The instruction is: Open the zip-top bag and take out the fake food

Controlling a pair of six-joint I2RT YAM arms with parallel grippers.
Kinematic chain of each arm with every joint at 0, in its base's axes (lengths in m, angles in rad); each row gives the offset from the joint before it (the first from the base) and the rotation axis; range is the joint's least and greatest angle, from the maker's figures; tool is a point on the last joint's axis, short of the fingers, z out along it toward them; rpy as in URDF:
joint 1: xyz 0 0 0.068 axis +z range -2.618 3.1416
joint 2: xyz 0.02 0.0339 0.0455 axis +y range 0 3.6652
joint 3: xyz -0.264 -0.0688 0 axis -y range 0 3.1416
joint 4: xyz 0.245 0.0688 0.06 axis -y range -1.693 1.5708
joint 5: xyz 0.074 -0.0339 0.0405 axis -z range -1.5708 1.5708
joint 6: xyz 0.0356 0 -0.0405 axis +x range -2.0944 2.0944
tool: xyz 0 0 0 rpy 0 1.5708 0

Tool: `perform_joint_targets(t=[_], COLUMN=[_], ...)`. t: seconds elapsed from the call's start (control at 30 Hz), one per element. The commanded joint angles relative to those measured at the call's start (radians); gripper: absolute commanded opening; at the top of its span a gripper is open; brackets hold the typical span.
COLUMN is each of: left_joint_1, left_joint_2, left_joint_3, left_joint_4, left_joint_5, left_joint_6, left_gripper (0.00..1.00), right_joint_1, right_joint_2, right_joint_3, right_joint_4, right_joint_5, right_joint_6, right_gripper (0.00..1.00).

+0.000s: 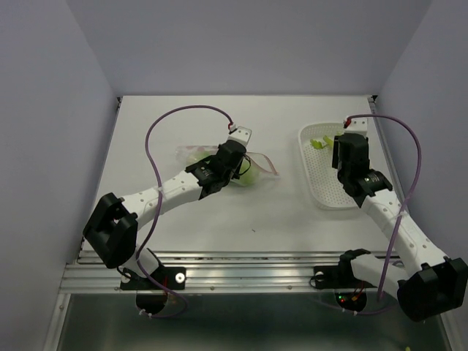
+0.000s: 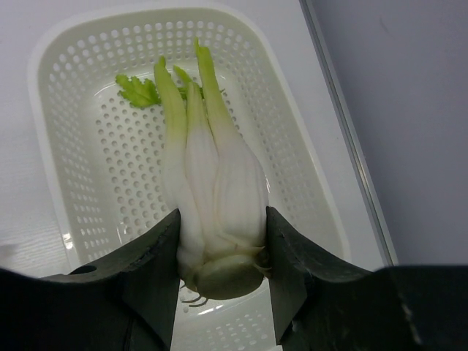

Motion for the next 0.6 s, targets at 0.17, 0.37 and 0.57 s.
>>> perform_joint_targets(t=[0.17,0.37,0.57], left_joint_1=[0.004,0.004,0.004], left_joint_2=[-0.044,-0.051,-0.073], left_joint_3=[-0.034,-0.040,-0.048], left_joint_4=[0.053,0.062,0.068], left_joint_5=[0.010,0.016,0.027], left_joint_6=[0.009,0.017,0.024], left_gripper=[0.00,0.00,0.00], right_joint_1=[-0.023,-0.032,-0.042], right_joint_2=[-0.079,-0.075,-0.066], right_joint_3=[-0.069,-0.088,-0.121], right_joint_4=[0.195,0.195,0.195], right_joint_5=[-0.013,-0.036,-0.033], right_joint_6=[-0.087,-0.088,-0.081], right_gripper=[0.01,0.02,0.06])
